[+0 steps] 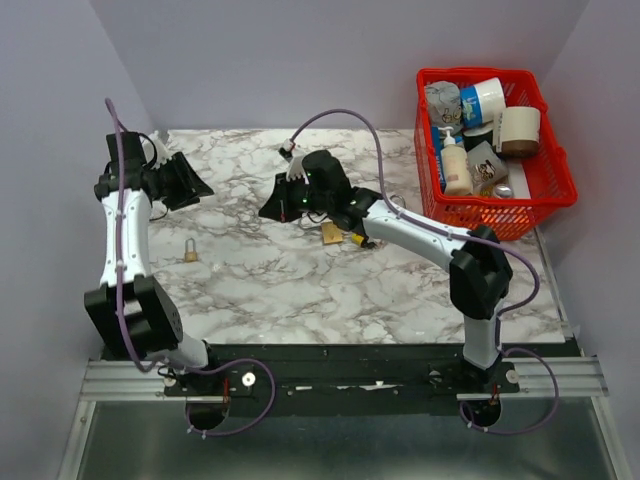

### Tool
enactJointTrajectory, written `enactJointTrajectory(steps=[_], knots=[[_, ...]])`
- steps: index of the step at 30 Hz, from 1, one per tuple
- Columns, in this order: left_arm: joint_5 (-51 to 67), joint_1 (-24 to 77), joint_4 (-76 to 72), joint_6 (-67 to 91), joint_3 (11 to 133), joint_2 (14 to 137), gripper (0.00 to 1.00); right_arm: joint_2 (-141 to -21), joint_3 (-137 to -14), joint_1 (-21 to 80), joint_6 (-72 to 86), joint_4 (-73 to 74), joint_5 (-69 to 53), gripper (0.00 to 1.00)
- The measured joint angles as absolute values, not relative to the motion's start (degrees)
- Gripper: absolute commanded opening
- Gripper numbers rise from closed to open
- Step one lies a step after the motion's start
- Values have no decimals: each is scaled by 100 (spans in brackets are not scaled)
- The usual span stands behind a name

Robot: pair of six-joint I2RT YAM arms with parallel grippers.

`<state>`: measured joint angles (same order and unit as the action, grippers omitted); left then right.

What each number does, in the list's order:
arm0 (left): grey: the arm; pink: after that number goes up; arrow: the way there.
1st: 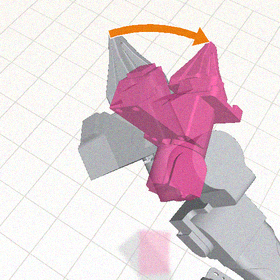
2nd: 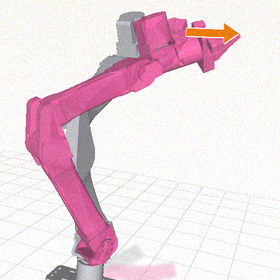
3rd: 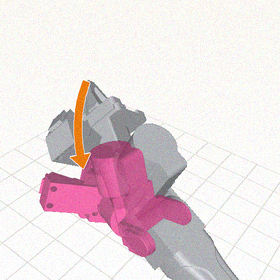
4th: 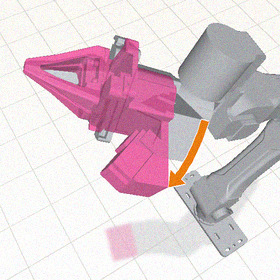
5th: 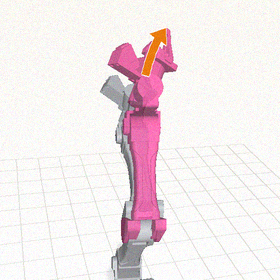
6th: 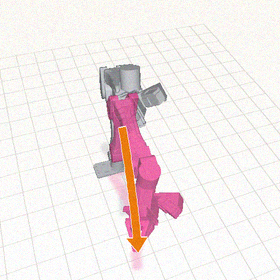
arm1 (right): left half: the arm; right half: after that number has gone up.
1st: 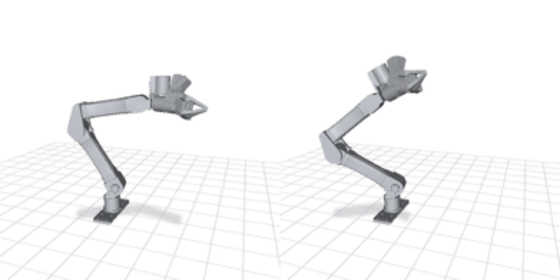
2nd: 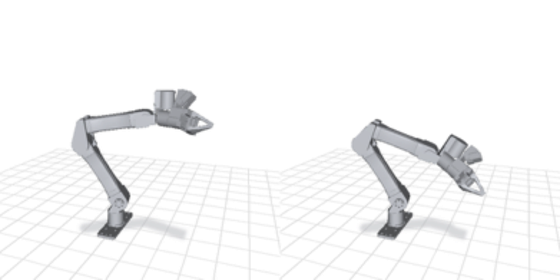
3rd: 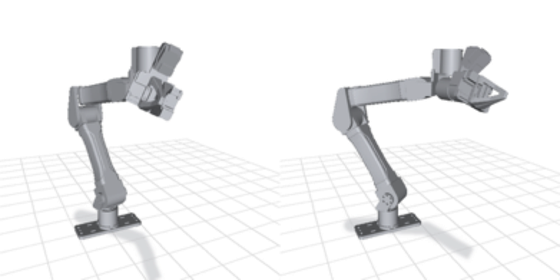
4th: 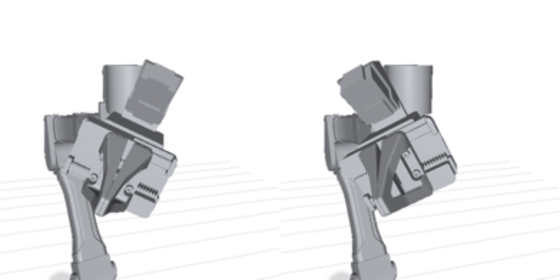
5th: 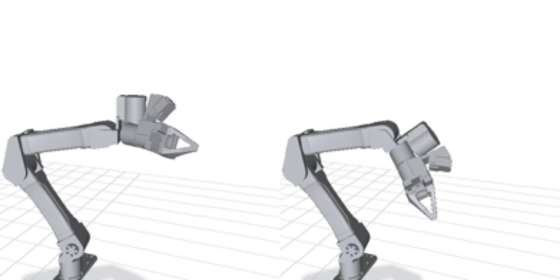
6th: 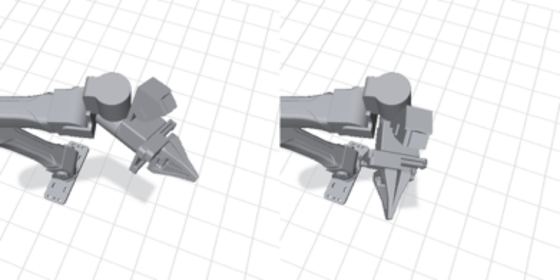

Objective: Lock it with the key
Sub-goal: Place the key at the center of the board.

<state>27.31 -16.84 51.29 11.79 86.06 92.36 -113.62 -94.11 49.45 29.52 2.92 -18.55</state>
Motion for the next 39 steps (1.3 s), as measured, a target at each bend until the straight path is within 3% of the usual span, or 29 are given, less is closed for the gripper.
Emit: enactJointTrajectory(steps=[5,15,27,39], knots=[[3870,-1505,3575,3022,7234,7771,51,-10822,-9334,4945,2729,174,-1723,1],[4060,-631,1791,5201,5964,7244,53,-10927,-9336,4976,2554,161,-1466,1],[3629,-211,1594,5621,5918,7087,42,-11000,-9338,5043,2436,187,-1181,1],[3448,-45,1732,5616,5837,7089,41,-11006,-9349,5046,2436,242,-1020,1]])
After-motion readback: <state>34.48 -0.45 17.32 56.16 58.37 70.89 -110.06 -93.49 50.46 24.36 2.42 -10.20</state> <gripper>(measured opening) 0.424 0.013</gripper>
